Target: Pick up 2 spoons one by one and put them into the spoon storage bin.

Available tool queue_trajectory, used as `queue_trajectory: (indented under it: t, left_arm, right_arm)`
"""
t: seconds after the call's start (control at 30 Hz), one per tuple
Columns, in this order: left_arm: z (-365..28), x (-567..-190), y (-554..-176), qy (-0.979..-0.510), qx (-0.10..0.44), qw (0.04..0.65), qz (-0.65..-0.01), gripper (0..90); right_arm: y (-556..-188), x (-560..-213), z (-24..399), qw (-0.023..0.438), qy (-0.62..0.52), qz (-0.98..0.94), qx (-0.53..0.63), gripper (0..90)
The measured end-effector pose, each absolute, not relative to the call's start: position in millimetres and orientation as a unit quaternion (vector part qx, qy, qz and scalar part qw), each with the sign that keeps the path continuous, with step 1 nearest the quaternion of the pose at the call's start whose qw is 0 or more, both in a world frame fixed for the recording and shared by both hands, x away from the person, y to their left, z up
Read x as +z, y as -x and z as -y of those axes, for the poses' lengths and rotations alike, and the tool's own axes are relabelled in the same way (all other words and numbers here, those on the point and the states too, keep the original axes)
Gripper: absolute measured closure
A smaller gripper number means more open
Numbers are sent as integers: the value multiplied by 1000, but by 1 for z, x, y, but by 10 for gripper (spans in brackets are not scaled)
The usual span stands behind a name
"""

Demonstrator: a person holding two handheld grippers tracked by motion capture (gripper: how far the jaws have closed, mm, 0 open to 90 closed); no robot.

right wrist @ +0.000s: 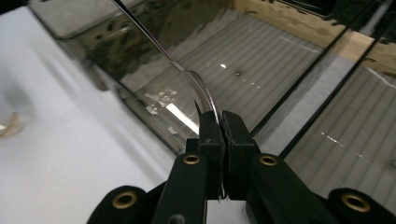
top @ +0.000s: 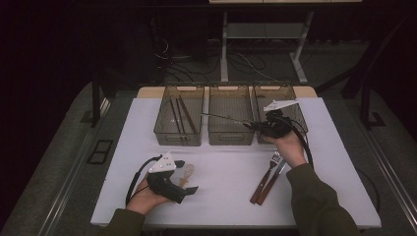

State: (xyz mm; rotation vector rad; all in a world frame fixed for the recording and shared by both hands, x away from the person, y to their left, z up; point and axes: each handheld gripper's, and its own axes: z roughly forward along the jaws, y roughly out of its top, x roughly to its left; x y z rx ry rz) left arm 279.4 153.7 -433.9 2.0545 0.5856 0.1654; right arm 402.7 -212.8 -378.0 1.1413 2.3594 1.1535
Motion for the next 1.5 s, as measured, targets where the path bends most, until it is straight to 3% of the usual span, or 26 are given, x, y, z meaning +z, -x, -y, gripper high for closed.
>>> queue_trajectory:
  t: [0.4,0.47,0.5,0.77,0.97,1.2,1.5]
  left_arm:
    - [-154,-434,-279,-842,67,479,-240,0]
    - [-154,-434,-279,-842,66,480,-239,0]
    - [-154,-434,-280,-842,66,480,-240,0]
    - [-154,-434,-279,-842,66,479,-240,0]
    - [-154,-434,-280,-842,67,479,-240,0]
    - [-154,-434,-280,-842,66,479,-240,0]
    - [-153,-434,-279,-840,65,482,-242,0]
  right_arm:
    - [-414,-385,204,141,-404,-818,385,863]
    - [-415,-384,205,142,-404,-813,396,710]
    - [-414,-384,205,143,-403,-812,397,675]
    - [-413,-382,207,146,-406,-806,405,530]
    - [-410,-379,207,140,-399,-804,418,492]
    - [-411,-380,198,127,-388,-810,421,508]
    - [-422,-379,168,98,-351,-834,415,838]
